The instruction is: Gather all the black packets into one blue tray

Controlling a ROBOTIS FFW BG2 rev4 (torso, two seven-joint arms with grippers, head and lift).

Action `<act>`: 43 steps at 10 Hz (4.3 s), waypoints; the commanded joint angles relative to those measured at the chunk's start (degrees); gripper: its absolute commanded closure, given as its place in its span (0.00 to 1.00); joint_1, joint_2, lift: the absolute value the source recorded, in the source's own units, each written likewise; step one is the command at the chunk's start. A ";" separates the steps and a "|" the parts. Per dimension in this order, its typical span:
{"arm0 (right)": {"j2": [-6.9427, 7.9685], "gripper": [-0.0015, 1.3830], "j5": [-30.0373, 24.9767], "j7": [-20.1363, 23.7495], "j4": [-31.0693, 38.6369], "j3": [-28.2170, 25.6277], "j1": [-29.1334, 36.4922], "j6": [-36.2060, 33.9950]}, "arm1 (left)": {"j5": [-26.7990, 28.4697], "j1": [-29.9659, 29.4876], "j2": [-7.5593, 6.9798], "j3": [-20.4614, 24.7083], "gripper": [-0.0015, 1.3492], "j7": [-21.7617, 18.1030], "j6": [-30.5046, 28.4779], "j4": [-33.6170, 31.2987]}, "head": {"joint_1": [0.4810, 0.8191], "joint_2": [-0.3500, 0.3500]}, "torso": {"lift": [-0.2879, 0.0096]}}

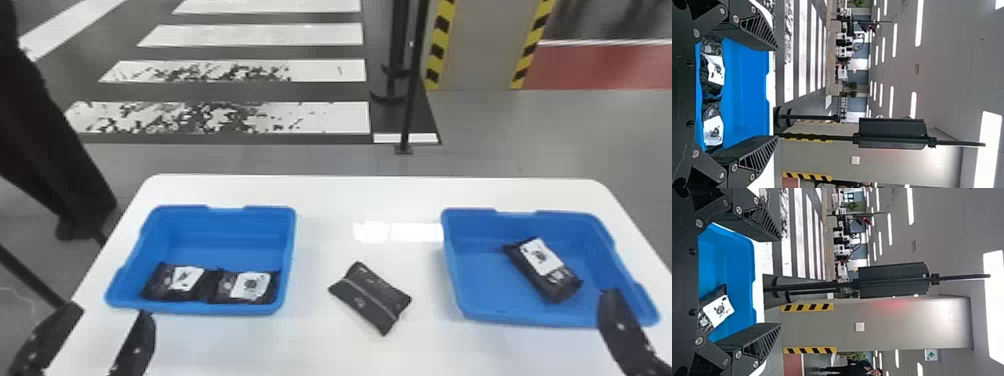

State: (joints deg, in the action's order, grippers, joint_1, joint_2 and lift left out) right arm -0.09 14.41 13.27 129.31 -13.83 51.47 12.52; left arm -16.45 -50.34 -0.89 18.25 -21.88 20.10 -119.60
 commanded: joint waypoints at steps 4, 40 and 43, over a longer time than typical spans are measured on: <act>0.14 0.20 0.10 0.00 -0.14 0.23 -0.01 0.00 | 0.00 0.00 0.10 0.26 0.18 0.00 0.01 0.00 | 0.63 0.56 | 0.60; 0.14 0.20 3.30 0.00 -2.82 2.06 -0.71 0.00 | 23.54 45.84 -8.69 -33.22 0.90 -5.63 -28.12 24.75 | 0.63 0.00 | 0.60; 0.14 0.20 3.52 0.00 -2.67 2.17 -0.57 0.00 | 26.96 37.13 -8.61 -20.42 0.90 -6.77 -27.27 12.66 | 0.63 0.10 | 0.60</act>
State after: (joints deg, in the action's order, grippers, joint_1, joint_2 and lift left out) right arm -0.09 17.88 13.27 126.51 -11.67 50.81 12.52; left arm 10.41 -11.62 -9.57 -4.99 -28.57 -7.55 -105.51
